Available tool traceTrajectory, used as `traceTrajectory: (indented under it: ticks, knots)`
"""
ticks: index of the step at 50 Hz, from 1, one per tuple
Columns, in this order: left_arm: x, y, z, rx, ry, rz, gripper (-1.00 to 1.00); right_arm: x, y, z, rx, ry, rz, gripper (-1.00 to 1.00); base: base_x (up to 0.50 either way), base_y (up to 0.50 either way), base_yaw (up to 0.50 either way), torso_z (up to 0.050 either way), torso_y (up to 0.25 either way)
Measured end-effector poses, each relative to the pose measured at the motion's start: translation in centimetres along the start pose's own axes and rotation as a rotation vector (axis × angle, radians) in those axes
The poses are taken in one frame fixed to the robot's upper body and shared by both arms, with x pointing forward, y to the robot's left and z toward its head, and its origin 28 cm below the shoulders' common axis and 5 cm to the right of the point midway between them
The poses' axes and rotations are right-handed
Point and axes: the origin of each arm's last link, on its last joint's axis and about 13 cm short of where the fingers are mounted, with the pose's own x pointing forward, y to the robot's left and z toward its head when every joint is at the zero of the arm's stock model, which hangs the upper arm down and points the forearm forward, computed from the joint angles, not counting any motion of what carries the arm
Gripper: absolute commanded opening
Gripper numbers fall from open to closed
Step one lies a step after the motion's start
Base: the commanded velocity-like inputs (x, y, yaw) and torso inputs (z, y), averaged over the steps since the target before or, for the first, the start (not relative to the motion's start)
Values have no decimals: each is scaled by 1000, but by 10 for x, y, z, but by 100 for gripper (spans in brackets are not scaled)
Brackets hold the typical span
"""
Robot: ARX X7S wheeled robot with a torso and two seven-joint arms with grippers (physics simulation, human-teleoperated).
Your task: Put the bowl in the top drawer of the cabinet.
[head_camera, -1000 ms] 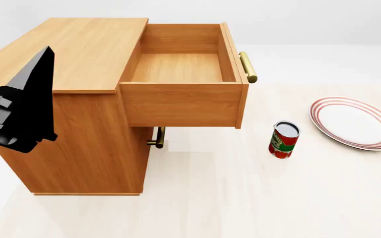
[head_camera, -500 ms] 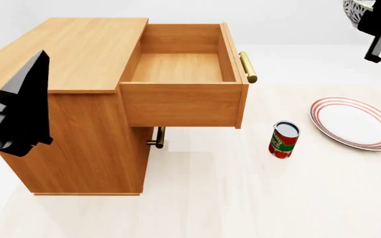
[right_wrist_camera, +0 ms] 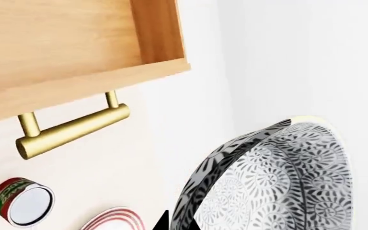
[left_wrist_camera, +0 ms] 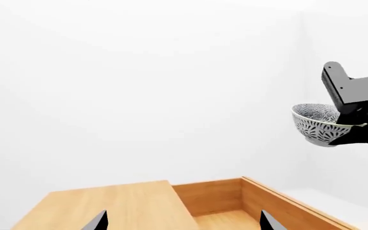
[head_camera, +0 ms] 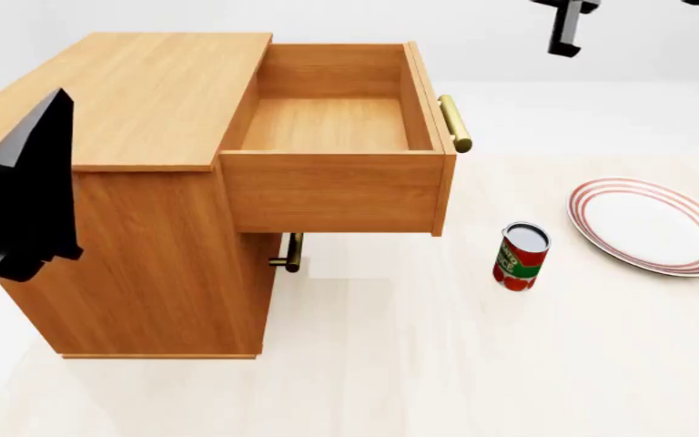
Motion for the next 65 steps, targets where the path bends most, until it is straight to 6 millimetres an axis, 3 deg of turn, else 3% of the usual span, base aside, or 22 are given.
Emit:
traceTrajectory:
  ticks: [15, 33, 50, 65]
  knots:
    - [0, 2, 1, -6, -8, 5, 100, 9, 4, 43, -103, -124, 31, -100, 0, 0, 0, 0, 1]
    - [0, 3, 1, -21, -18, -3, 100, 18, 15, 80, -197, -269, 92, -100, 0, 0, 0, 0, 0]
    - [0, 3, 4, -40, -43, -25, 100, 10, 18, 103, -254, -344, 153, -100, 0, 0, 0, 0, 1]
    - [-3, 1, 5, -20, -59, -73, 100, 5, 19, 111, -282, -363, 174, -100, 0, 0, 0, 0, 1]
